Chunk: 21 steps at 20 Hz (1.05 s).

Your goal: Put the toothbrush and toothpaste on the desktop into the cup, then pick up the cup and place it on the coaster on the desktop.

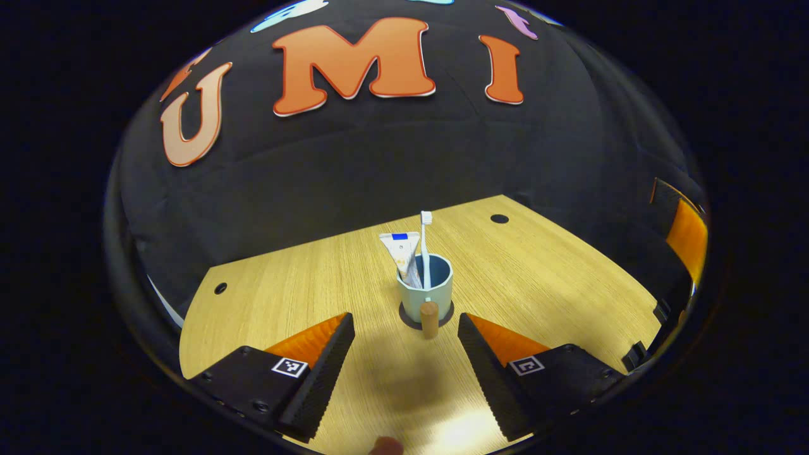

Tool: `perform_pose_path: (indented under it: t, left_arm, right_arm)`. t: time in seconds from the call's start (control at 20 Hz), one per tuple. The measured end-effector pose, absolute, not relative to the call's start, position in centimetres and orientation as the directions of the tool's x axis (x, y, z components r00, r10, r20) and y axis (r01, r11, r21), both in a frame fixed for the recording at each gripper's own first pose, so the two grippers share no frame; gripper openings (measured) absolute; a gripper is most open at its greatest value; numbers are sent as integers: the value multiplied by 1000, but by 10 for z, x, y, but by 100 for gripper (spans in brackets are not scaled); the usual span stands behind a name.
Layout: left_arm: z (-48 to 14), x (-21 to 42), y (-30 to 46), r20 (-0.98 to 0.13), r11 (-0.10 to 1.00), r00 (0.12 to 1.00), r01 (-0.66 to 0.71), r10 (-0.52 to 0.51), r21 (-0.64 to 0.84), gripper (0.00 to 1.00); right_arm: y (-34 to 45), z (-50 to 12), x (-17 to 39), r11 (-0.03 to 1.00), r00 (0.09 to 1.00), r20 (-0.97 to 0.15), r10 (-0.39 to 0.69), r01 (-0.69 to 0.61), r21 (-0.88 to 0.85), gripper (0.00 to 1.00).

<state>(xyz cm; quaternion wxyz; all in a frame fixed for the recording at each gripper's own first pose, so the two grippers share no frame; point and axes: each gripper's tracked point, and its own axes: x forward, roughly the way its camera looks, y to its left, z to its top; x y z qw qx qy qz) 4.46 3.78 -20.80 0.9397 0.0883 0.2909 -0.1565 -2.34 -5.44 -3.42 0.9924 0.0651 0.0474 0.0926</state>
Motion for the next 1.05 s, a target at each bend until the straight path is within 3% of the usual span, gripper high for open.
perform_pose_path:
  t: [0.3, 0.5, 0.75, 1.05]
  left_arm:
    - [-160, 32, 84, -370, 941, 906, 286, -204, 183, 99]
    - [-125, 24, 130, -209, 968, 969, 171, -132, 184, 99]
    - [-95, 11, 167, -73, 988, 994, 93, -85, 122, 99]
    - [-62, 3, 188, 75, 992, 996, 30, -39, 125, 99]
  right_arm:
    - [-28, -23, -24, 979, 980, -56, 188, -183, 88, 96]
    - [-19, -10, -22, 985, 987, -15, 163, -162, 67, 96]
    - [-7, 4, -19, 985, 987, 44, 157, -159, 67, 100]
    - [7, 2, -19, 985, 986, 17, 165, -166, 39, 97]
